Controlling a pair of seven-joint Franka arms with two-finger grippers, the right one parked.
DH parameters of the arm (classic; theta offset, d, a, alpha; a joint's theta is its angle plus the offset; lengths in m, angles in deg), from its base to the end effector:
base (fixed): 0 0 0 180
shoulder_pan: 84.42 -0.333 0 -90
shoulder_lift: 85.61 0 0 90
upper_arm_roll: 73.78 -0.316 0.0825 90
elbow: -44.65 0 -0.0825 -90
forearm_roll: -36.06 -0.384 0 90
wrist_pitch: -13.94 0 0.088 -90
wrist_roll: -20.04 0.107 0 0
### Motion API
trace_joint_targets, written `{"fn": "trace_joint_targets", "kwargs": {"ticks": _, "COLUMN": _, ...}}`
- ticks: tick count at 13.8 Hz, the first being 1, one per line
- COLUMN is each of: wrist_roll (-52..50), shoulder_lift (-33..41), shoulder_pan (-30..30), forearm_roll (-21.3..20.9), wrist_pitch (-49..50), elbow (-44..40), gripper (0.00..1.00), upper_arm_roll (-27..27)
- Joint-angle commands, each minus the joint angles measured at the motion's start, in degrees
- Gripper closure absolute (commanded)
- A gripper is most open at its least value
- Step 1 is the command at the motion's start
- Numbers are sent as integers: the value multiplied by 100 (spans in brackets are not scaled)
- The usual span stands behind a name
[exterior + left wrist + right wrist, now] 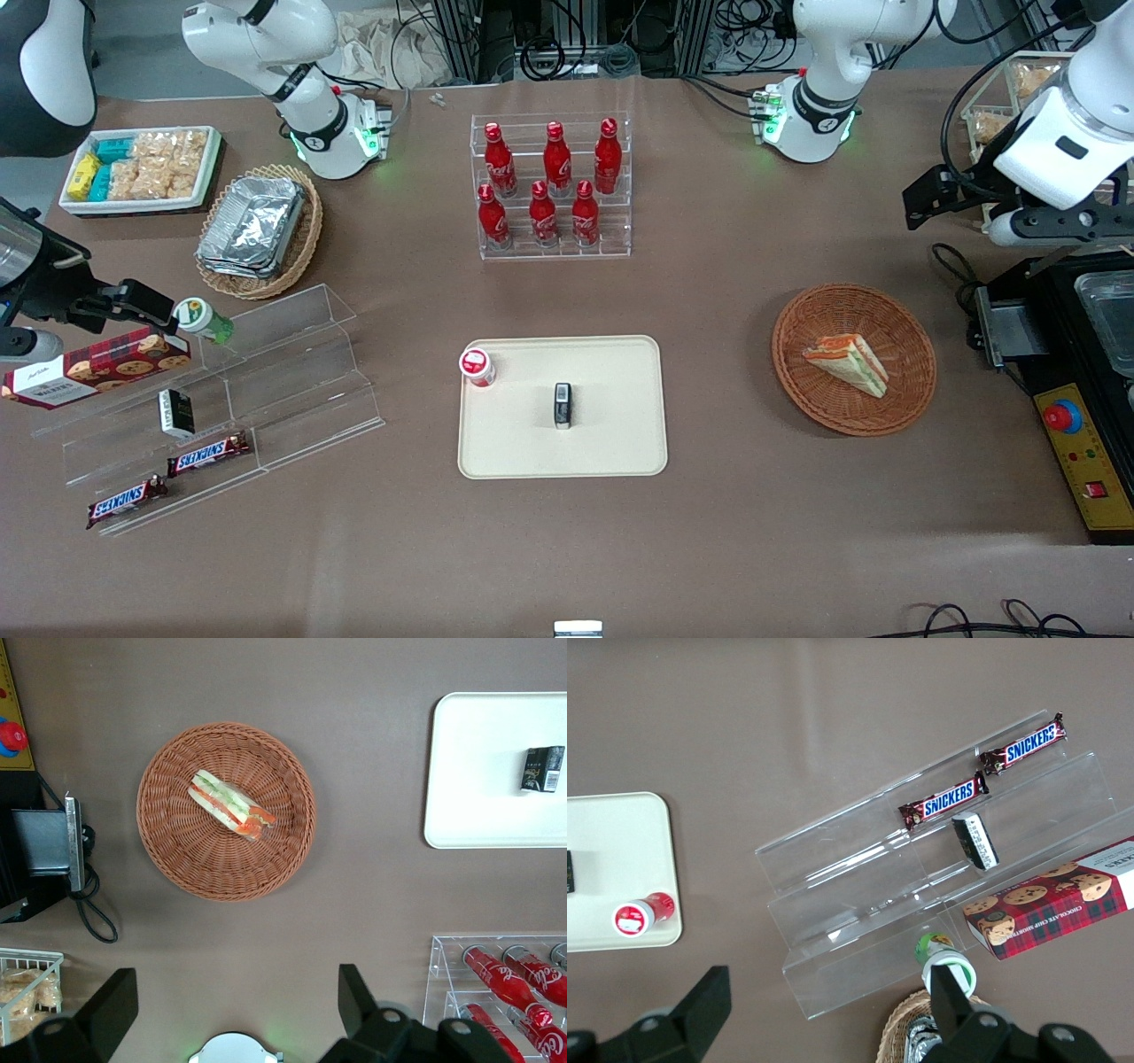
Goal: Place sandwich from basket to tray
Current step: 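Move the left gripper from rest toward the wicker basket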
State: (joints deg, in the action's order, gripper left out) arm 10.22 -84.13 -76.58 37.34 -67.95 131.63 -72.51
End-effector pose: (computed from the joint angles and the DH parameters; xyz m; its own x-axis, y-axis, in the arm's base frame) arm 0.5246 -0.0870 0.6511 0.9978 0.0096 -0.0657 0.0103 -0.9999 0.0106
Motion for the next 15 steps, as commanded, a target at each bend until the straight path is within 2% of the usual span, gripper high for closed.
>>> {"fn": "trace_joint_targets", "kwargs": {"ticks": 1, "wrist_roll": -82, "shoulder_lift": 133, "shoulder_pan": 86, "forearm_roll": -14, "wrist_pitch": 23, "elbow": 125, "gripper": 0, "upper_arm_roll": -48}}
{"fn": "trace_joint_targets", "kwargs": {"ticks": 7, "wrist_roll": -422, "shoulder_lift": 124, "shoulder_pan": 69, "forearm_roll": -190, "wrist_pitch": 94, "elbow": 187, "gripper": 0, "upper_arm_roll": 14}}
{"fn": "trace_joint_targets", "kwargs": {"ticks": 11, "wrist_roll": -2659, "shoulder_lift": 63, "shoulder_pan": 16, "forearm_roll": -251, "wrist_pitch": -2, "elbow": 318, "gripper": 0, "upper_arm_roll": -39}}
{"fn": "trace_joint_targets", "kwargs": {"ticks": 13, "wrist_roll": -3252, "shoulder_lift": 80, "shoulder_pan": 7, "forearm_roll": -322, "wrist_pitch": -291, "elbow": 616, "gripper": 0, "upper_arm_roll": -56}}
{"fn": "trace_joint_targets", "kwargs": {"ticks": 15, "wrist_roll": -3910, "shoulder_lift": 115, "shoulder_pan": -2, "forearm_roll": -296, "wrist_pitch": -773, "elbow": 1003, "gripper": 0, "upper_arm_roll": -363}}
